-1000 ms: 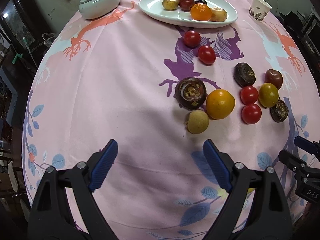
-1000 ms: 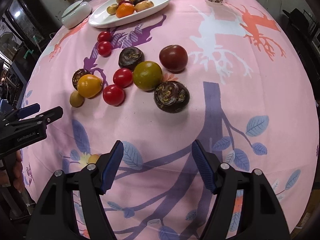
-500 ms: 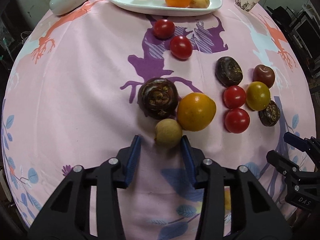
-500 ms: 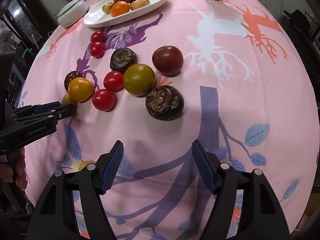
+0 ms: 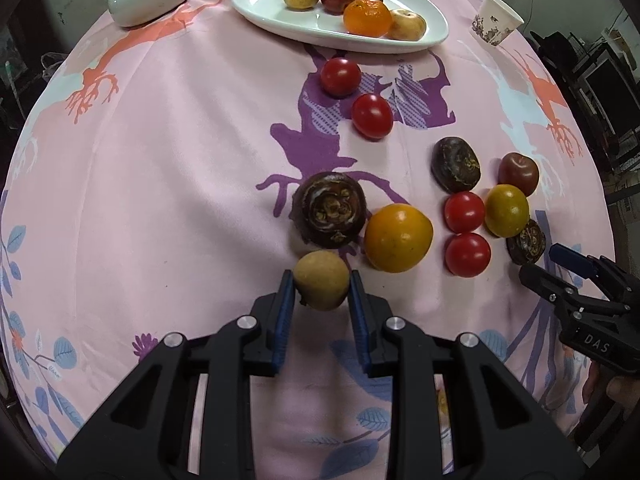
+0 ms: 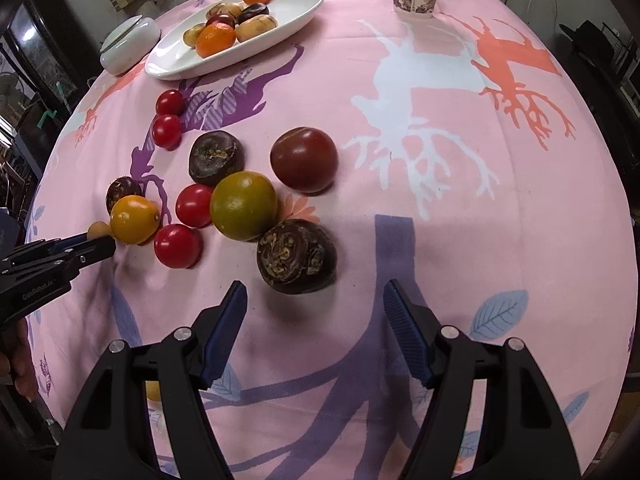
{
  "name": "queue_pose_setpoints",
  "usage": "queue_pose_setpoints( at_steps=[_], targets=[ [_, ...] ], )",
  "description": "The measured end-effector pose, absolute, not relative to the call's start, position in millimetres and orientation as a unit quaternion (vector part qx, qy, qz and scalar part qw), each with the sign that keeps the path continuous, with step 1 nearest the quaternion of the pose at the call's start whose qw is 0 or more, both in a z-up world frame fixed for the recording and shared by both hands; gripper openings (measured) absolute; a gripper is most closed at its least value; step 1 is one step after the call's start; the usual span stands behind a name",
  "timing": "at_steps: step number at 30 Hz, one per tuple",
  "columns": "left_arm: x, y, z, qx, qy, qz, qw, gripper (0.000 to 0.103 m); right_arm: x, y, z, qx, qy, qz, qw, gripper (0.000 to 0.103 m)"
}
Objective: Organize fruits
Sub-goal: 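Grasp the small olive-green fruit with the left tool while the right tool grasps a dark brown fruit, then carry both fruits onto the white plate and open both tools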
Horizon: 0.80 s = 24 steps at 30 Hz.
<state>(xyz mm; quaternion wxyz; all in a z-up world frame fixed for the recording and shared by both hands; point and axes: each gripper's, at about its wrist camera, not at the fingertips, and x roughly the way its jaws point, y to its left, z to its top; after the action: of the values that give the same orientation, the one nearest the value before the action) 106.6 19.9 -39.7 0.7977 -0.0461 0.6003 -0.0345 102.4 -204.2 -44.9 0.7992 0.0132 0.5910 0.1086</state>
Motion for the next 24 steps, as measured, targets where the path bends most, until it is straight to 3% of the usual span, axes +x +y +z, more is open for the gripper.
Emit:
queue_pose_setpoints(
  at_steps=[3, 8, 24],
  targets=[
    [106, 22, -41, -0.049, 0.602, -0.031, 0.797, 0.027, 108, -198, -51, 0.006, 0.595, 0.112, 0.796, 0.071],
    [104, 25, -43, -0.054, 0.605, -0.029, 0.794, 0.027, 109, -188, -50, -0.037, 0.583, 0.123, 0.802, 0.043],
    [105, 21, -8, -0.06, 0.575, -0.05, 0.815, 0.027, 106, -203, -7, 0.023, 0.554, 0.144, 0.82, 0.043]
  ],
)
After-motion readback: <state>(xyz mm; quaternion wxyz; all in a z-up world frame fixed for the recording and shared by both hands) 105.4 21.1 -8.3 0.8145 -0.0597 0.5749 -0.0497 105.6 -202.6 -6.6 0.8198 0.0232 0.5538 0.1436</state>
